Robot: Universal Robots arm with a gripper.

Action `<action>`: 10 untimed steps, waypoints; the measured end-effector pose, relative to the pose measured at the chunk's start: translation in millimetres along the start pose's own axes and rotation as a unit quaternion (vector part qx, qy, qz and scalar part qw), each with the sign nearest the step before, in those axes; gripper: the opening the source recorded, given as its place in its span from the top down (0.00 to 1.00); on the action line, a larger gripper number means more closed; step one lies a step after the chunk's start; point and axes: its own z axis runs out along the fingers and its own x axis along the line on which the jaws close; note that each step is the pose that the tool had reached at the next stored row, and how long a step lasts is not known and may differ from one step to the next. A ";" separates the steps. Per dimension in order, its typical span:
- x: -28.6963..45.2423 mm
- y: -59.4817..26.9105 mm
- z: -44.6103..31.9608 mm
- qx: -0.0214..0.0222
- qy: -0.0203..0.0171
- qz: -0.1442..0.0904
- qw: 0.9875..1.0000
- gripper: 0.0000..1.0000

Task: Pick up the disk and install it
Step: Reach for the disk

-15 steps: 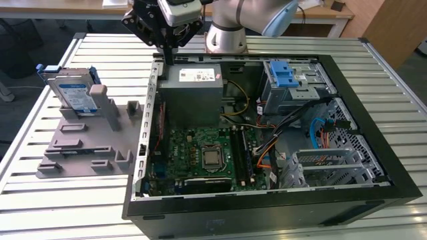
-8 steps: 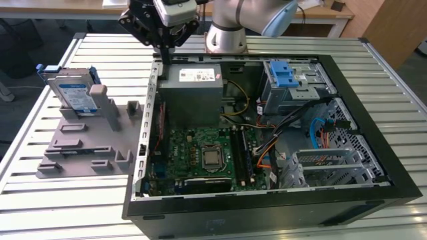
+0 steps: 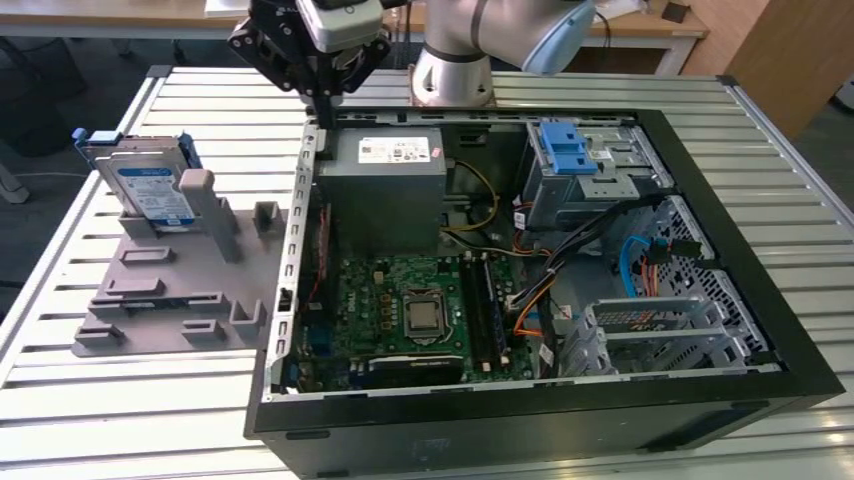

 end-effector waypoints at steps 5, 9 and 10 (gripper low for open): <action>4.6 0.0 0.0 0.000 0.000 0.000 1.000 0.89; 8.8 0.0 0.0 0.000 0.000 0.000 1.000 0.89; 9.8 0.2 0.0 0.000 0.000 0.000 1.000 0.89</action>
